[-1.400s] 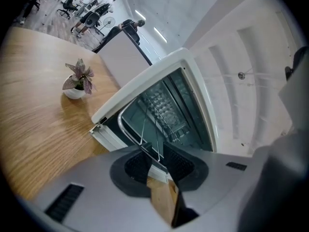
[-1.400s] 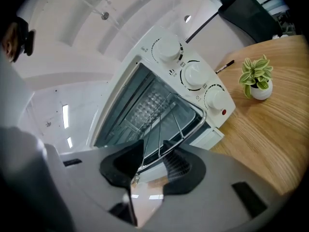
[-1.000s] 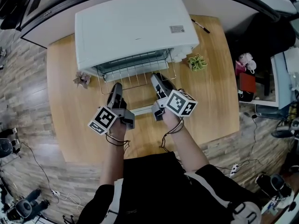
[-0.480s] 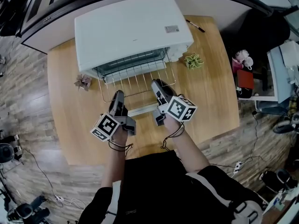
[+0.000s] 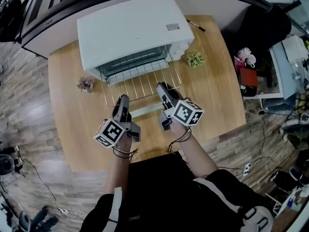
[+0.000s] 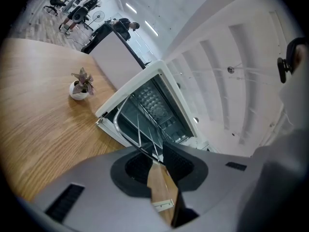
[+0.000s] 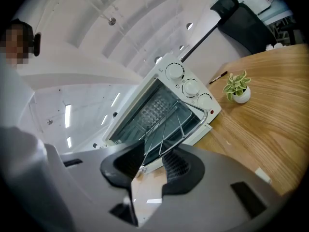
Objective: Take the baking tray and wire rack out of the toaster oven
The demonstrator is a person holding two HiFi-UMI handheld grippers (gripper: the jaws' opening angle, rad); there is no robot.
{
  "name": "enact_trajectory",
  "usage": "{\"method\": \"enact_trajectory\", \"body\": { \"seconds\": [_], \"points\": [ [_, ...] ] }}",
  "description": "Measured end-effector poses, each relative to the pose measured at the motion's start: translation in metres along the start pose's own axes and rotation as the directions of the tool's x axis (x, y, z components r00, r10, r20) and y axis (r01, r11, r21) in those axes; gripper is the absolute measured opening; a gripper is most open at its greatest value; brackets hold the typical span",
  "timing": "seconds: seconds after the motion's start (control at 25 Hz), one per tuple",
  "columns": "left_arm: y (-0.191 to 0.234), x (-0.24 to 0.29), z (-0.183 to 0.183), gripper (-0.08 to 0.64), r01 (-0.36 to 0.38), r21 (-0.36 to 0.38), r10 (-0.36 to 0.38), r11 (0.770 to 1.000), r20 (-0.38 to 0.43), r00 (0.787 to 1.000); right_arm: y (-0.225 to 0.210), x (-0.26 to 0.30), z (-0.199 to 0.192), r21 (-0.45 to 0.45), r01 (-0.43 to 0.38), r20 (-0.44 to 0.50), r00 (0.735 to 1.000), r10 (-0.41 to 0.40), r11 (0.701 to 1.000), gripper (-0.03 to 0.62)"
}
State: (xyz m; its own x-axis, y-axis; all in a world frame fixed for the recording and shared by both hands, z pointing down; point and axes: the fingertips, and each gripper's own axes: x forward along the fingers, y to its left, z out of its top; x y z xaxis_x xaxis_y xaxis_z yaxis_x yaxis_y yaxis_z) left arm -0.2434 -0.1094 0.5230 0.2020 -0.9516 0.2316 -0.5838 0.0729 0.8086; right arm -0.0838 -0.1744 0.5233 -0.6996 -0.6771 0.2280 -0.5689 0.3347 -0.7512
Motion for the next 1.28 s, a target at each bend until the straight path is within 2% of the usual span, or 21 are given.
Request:
{"method": "enact_trajectory", "body": {
  "seconds": [0.4,0.68,0.96,1.08,1.28],
  "points": [
    [-0.008,-0.021,0.002,0.078,0.049,0.045,-0.048,0.998,-0.022,0.999,0.016,-0.021,-0.011,-0.019,0.011,0.04,0.999,-0.01,1.0,0.126],
    [-0.01,-0.043,-0.006,0.078,0.071,0.075,-0.066,0.995,-0.066,0.996,0.023,-0.046,-0.031,-0.001,0.028,0.064,0.998,-0.028,1.0,0.127],
    [-0.024,-0.06,-0.023,0.078,0.133,0.082,-0.123,0.988,-0.118,0.985,0.027,-0.085,-0.038,0.0,0.069,0.128,0.989,-0.068,0.998,0.127],
    [-0.039,-0.059,-0.042,0.078,0.181,0.083,-0.164,0.98,-0.177,0.97,0.021,-0.116,-0.036,0.015,0.121,0.181,0.976,-0.121,0.993,0.127],
    [-0.079,-0.048,-0.085,0.078,0.295,0.081,-0.257,0.952,-0.309,0.916,0.003,-0.179,-0.024,0.064,0.219,0.303,0.925,-0.228,0.974,0.127]
  ]
}}
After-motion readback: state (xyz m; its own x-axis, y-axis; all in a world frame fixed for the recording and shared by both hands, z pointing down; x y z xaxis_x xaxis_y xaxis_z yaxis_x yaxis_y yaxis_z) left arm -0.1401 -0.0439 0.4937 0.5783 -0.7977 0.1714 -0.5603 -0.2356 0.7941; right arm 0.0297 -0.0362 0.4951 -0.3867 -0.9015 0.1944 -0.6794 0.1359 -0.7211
